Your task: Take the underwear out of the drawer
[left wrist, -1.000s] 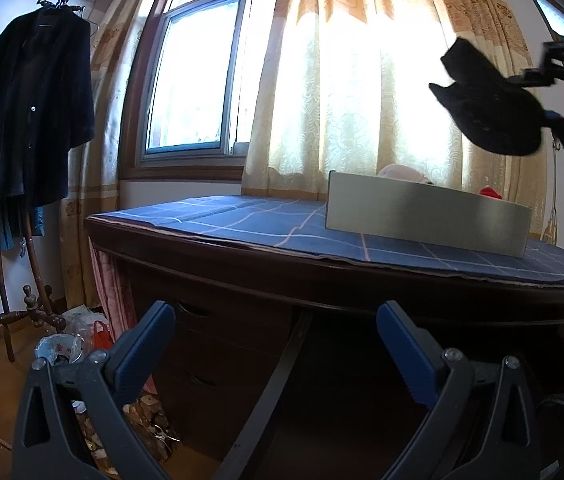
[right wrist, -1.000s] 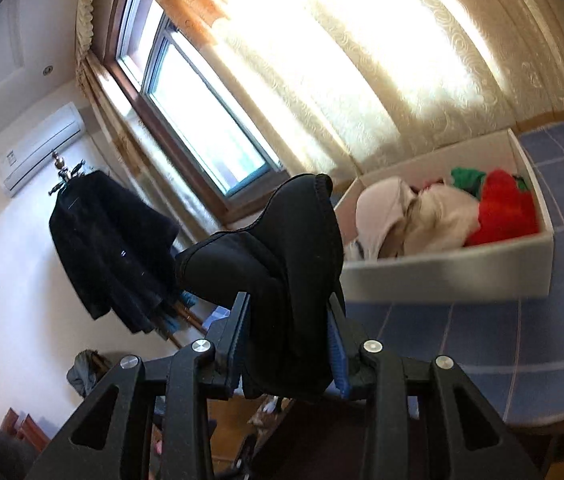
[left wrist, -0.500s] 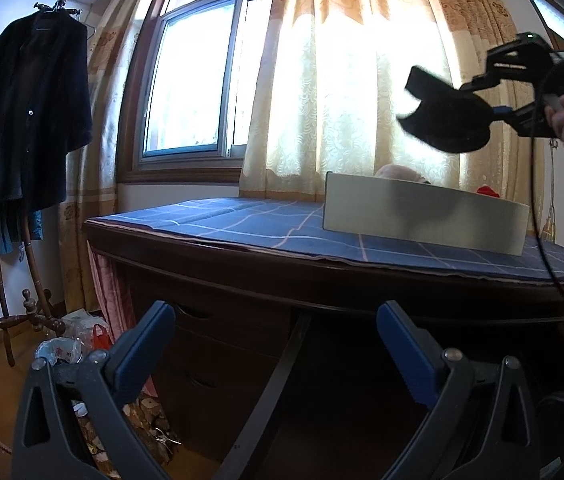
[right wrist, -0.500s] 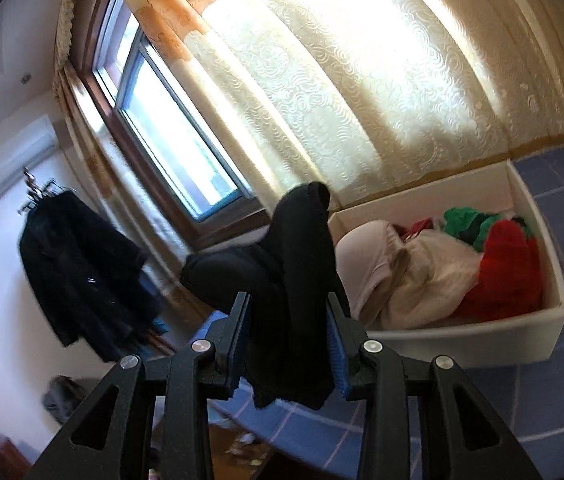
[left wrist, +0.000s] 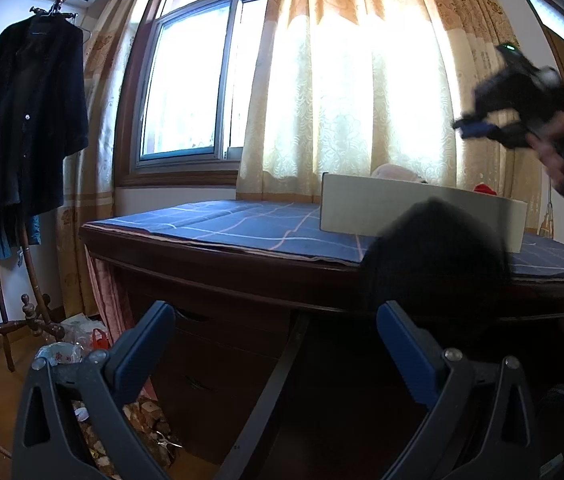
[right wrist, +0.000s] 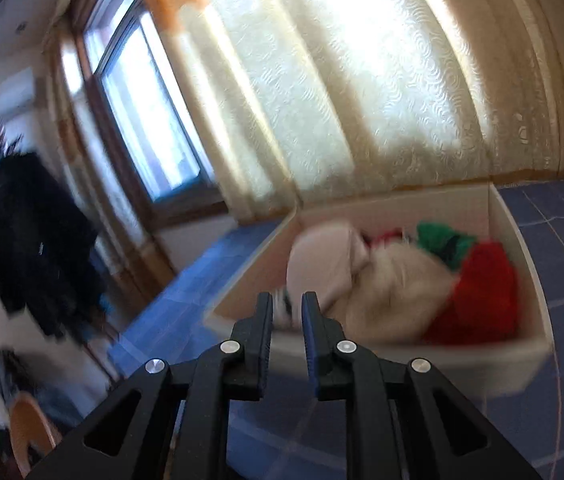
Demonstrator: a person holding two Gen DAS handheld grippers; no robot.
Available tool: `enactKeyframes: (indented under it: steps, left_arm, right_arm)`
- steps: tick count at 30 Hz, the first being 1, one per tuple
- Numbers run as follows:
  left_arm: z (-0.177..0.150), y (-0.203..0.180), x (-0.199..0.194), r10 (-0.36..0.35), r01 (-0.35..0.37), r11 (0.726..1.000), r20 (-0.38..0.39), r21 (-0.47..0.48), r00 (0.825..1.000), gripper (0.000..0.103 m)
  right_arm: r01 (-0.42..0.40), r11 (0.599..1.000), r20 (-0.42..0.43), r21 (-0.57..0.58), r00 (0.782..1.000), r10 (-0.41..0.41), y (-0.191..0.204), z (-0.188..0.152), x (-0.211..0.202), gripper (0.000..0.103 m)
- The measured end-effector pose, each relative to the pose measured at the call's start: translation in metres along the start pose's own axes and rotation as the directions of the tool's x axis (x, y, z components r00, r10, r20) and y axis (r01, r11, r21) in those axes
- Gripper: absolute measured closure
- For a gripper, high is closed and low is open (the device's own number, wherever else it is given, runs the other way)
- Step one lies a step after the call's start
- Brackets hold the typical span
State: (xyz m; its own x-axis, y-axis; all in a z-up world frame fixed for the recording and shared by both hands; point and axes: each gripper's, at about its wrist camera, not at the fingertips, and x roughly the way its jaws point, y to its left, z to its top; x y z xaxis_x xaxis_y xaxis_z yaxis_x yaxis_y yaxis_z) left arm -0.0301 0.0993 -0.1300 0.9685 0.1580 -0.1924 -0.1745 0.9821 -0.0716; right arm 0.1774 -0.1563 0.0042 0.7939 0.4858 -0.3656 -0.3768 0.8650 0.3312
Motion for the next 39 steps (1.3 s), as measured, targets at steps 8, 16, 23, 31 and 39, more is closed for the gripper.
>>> enactKeyframes:
  steps: [8, 16, 23, 31, 39]
  left_arm:
    - [0.000, 0.005, -0.002, 0.004, -0.004, 0.999, 0.007, -0.046, 1.000, 0.000]
    - [0.000, 0.019, -0.002, 0.012, -0.012, 0.989, -0.002, -0.151, 1.000, 0.000]
    - [-0.001, 0.024, -0.001, 0.018, -0.018, 0.981, -0.004, -0.191, 1.000, 0.000]
    - [-0.002, 0.022, -0.001, 0.017, -0.015, 0.985, 0.008, -0.172, 1.000, 0.000]
    - [-0.001, 0.020, -0.001, 0.013, -0.011, 0.986, 0.013, -0.167, 1.000, 0.000]
  right_arm:
    - [-0.170, 0.984, -0.253, 0.059, 0.951, 0.179, -0.004, -0.098, -0.037, 0.042]
    - [-0.289, 0.957, -0.628, -0.024, 0.749, 0.211, 0.008, -0.192, 0.004, 0.036]
    - [-0.413, 0.901, -0.718, -0.134, 0.667, 0.200, 0.051, -0.222, 0.028, 0.036]
    - [-0.300, 0.953, -0.721, -0.040, 0.669, 0.180, 0.013, -0.214, 0.055, 0.036]
    - [-0.226, 0.967, -0.636, 0.122, 0.730, 0.251, 0.003, -0.199, 0.052, 0.036]
